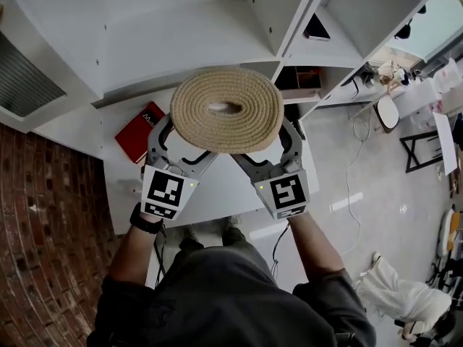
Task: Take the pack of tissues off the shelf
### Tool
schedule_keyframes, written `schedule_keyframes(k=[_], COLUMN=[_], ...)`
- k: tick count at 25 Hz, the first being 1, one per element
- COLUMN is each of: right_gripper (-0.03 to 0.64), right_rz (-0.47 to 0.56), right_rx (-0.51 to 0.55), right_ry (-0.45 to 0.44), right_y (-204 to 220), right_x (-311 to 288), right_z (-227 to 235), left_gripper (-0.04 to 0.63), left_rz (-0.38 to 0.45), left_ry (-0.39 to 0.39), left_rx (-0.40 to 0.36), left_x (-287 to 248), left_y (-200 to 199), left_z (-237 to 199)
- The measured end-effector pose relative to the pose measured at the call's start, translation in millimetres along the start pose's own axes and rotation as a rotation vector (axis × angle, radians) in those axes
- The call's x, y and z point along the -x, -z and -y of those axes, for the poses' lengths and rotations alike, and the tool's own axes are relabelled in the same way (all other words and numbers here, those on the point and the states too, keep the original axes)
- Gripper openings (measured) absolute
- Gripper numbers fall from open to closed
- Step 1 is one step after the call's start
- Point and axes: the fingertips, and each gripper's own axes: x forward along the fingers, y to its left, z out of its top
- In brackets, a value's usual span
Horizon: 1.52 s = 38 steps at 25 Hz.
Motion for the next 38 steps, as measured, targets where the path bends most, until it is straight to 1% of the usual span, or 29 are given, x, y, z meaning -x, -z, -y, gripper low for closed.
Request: schedule_keyframes(k=[6,14,22,26,34,38], right_gripper=[0.486,0.486,0.486,0.486,0.486,0.486], right_rz=[-0.054,-0.146,-0.248,-0.284,-0.339,-0.378], right_rx=[-0.088,-0.155,-0.221,-0.244,-0.273,-0.266], right_ry=[0.04,0.07,0.091,0.093,0.082,0.076], right_y=[77,179,273,305,353,376], right_x=[-2,-8,-14,-16,-22,-25], right_z=[-5,-8,-22,-26,-36,-40], left_gripper=[0.457,0.457,0.457,0.457,0.457,0.457], left_rz=[-0.065,-0.155,-0.25,-0.289,-0.354,-0.381], left_ry=[0.068,0.154,0.238,0.262,0.292,0.304], left_rx=[0.022,0.039,0.032,0.04,0.073,0.08], left_x=[-30,-73,-105,-117,-131,-136], left_y=[64,148,229,256,304,323], left_z=[28,63,92,102,115,119])
